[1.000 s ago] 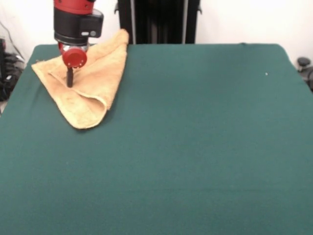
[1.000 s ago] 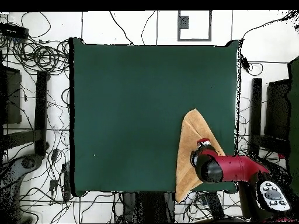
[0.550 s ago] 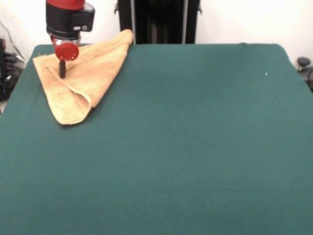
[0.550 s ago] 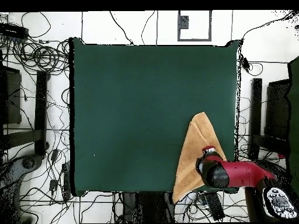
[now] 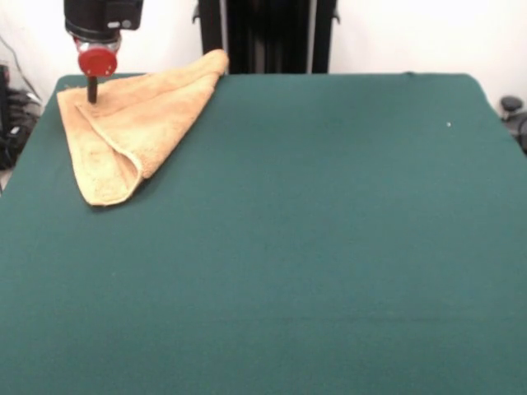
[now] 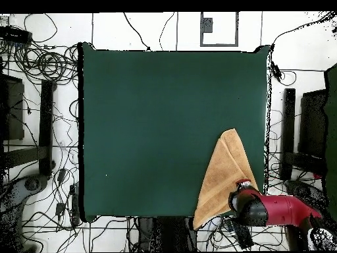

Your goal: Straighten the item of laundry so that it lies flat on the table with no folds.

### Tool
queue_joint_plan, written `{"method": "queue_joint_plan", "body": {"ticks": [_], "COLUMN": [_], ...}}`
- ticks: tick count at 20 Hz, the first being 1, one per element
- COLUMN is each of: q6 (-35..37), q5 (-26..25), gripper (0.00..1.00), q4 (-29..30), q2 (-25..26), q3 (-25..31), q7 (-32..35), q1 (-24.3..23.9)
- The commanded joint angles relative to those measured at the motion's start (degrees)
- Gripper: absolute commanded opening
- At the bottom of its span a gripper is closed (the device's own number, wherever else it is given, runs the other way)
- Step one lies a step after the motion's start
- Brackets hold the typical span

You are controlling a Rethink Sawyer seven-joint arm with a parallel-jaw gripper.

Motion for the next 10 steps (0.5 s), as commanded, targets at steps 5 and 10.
{"method": "queue_joint_plan", "body": {"ticks": [5, 10], "q6": [9.02, 8.32], "q5": [-6.13, -7.15], "gripper": [0.0, 0.0], "q4": [5.89, 6.19], "q2": [0.15, 0.78], "q3": [4.96, 6.55], "q7": [-21.56, -21.0], "q1": [-0.37, -1.67]}}
